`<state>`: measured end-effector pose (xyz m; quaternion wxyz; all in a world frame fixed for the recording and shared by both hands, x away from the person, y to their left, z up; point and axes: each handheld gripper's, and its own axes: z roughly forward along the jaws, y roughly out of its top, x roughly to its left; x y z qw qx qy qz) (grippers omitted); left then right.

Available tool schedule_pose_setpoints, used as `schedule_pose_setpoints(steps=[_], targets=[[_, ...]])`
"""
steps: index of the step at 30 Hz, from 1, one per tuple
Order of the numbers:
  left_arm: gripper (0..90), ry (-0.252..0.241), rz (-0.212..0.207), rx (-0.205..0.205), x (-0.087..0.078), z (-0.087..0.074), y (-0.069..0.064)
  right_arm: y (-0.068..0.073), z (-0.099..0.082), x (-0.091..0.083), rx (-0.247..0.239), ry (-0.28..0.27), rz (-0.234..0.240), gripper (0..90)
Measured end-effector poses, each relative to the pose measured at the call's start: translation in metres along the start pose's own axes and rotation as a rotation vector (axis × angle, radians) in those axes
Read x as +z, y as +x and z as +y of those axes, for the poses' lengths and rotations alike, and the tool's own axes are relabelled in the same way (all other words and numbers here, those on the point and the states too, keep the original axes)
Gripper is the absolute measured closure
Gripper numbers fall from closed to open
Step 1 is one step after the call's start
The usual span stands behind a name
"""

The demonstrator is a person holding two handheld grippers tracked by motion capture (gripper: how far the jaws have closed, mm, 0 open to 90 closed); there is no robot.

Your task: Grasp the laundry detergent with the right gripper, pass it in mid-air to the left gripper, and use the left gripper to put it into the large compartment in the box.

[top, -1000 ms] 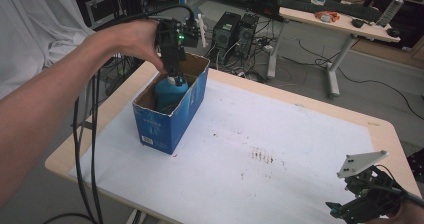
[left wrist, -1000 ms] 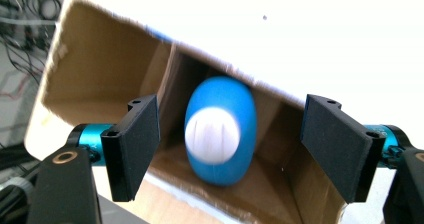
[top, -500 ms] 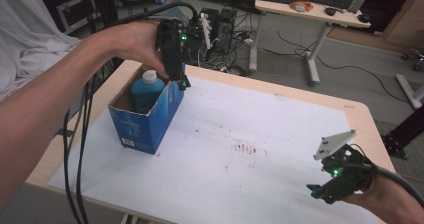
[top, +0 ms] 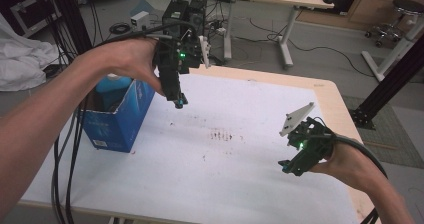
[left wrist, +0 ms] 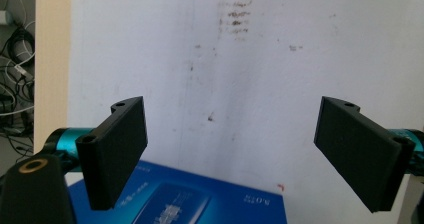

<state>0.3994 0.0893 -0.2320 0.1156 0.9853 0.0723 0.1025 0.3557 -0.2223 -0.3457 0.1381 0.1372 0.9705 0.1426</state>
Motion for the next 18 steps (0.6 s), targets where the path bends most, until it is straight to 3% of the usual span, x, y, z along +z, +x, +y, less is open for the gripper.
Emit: schedule_pose_setpoints(steps=[8,18], targets=[[13.8,0.024,-0.056,0.038,0.032,0.019,-0.014,-0.001,0.002,0.0,0.0,-0.001,-0.002,13.2],[13.8,0.015,-0.092,0.042,0.061,0.025,-0.027,-0.003,0.005,0.001,-0.001,-0.003,-0.004,13.2]])
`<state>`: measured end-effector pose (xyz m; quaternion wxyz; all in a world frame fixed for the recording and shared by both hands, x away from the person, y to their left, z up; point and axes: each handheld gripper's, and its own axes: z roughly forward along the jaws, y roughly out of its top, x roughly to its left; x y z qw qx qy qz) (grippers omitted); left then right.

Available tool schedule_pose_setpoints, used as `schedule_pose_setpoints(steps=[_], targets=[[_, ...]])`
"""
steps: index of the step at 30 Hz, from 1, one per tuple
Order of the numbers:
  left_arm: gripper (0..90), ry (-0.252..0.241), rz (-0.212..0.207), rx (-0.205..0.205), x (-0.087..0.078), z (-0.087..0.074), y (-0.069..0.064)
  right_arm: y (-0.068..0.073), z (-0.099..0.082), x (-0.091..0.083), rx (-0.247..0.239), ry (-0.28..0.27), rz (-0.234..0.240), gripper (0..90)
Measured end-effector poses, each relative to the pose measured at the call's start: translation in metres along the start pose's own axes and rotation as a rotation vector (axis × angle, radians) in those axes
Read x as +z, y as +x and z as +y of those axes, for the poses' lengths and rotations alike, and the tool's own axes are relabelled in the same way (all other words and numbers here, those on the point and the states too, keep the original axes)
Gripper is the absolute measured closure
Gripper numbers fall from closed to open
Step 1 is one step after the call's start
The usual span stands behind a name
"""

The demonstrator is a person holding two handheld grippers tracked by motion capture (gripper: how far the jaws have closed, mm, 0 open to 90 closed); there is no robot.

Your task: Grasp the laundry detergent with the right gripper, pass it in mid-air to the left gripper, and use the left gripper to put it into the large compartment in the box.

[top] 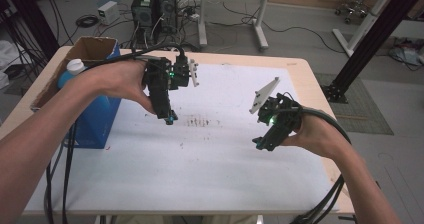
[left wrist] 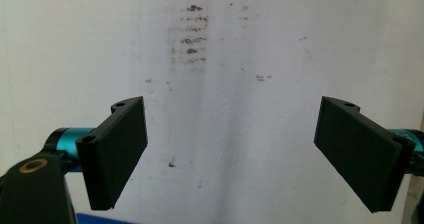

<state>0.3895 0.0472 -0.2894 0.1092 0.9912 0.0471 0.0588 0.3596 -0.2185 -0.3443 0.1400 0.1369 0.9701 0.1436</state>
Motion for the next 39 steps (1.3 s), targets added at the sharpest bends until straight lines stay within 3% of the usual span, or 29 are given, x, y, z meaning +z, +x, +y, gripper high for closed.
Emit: schedule_pose_setpoints(steps=[16,39], targets=[[13.8,0.051,-0.037,-0.012,0.05,0.001,-0.014,-0.002,0.006,0.005,0.0,0.007,0.008,13.2],[13.8,0.053,-0.033,-0.031,0.055,-0.004,-0.013,-0.001,0.012,0.012,-0.022,0.021,0.023,13.2]])
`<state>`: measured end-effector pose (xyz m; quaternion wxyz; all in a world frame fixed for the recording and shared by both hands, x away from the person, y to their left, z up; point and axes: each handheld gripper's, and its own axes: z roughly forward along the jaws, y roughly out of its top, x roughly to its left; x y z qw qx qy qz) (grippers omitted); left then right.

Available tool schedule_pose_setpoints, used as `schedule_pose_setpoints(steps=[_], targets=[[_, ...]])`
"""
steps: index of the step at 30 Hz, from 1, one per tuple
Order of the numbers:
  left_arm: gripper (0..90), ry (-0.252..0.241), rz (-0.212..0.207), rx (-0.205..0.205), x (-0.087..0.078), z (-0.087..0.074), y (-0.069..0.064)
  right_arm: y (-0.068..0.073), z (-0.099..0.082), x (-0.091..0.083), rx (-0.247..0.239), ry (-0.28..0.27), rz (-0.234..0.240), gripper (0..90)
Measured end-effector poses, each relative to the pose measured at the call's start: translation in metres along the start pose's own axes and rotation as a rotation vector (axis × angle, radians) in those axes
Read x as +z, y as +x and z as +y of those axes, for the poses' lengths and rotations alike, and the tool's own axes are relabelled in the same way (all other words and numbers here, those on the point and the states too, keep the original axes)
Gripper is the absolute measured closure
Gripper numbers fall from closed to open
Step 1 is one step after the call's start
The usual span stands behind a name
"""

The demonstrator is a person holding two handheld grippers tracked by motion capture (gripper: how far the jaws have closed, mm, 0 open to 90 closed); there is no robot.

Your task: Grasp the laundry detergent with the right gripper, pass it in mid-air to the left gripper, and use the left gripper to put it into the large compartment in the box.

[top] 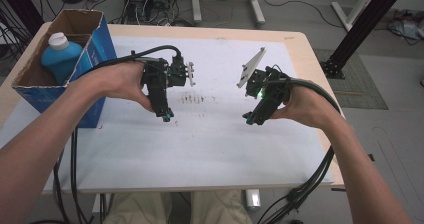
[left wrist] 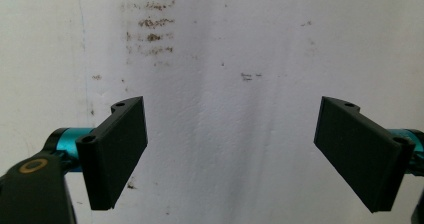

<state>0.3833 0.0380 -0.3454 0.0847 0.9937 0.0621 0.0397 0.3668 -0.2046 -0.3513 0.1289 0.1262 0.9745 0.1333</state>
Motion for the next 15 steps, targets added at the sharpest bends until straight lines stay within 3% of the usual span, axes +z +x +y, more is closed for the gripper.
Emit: schedule_pose_setpoints(steps=[15], targets=[[13.8,-0.006,0.004,-0.006,-0.0041,-0.0032,-0.0008,0.0013,0.0026,0.001,-0.007,0.002,0.002,13.2]])
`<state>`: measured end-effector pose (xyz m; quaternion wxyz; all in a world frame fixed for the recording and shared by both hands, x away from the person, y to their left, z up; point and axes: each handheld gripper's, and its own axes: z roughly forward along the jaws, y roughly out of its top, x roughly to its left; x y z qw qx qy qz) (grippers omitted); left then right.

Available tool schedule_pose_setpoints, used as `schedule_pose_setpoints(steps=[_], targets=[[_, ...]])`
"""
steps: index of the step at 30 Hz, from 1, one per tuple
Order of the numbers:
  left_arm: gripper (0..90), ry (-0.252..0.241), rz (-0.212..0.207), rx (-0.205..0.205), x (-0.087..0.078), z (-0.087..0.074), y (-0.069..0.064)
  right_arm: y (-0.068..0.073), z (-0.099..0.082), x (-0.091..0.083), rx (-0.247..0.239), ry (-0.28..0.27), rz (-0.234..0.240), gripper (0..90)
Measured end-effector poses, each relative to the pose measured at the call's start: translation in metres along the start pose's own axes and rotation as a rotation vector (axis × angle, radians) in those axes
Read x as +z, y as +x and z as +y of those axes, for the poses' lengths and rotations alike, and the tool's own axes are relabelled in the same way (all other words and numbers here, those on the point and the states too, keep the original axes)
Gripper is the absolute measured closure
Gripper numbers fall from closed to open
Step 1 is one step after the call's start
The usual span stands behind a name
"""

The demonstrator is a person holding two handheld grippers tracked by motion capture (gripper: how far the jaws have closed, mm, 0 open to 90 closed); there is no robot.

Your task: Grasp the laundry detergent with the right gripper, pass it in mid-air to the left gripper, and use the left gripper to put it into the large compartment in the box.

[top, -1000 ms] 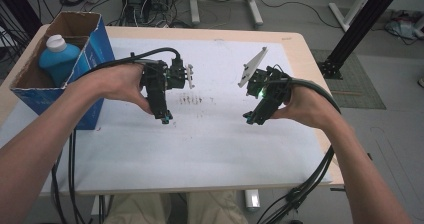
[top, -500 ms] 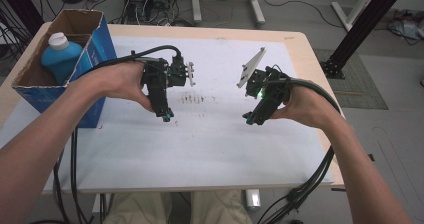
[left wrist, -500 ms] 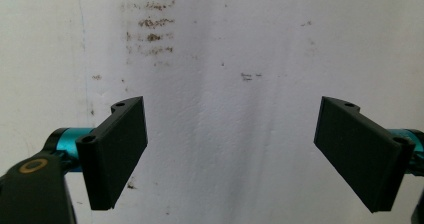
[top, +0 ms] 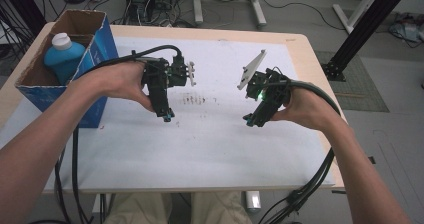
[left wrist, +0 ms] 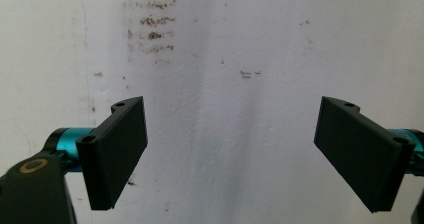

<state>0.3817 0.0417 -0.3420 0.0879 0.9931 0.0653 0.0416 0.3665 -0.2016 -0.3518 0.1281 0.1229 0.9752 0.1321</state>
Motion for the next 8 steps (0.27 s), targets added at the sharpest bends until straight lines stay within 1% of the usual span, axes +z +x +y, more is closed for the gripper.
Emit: schedule_pose_setpoints(steps=[4,7,8], targets=[[13.8,0.006,0.002,-0.001,-0.0011,-0.0022,-0.0002,0.0003,0.0009,0.0001,-0.001,-0.005,-0.003,13.2],[13.8,0.002,0.0,-0.01,-0.0026,-0.0042,-0.0011,0.0007,0.0019,-0.0008,-0.008,-0.015,-0.016,13.2],[13.8,0.002,0.0,-0.01,-0.0026,-0.0042,-0.0011,0.0005,0.0022,-0.0011,-0.005,-0.018,-0.013,13.2]])
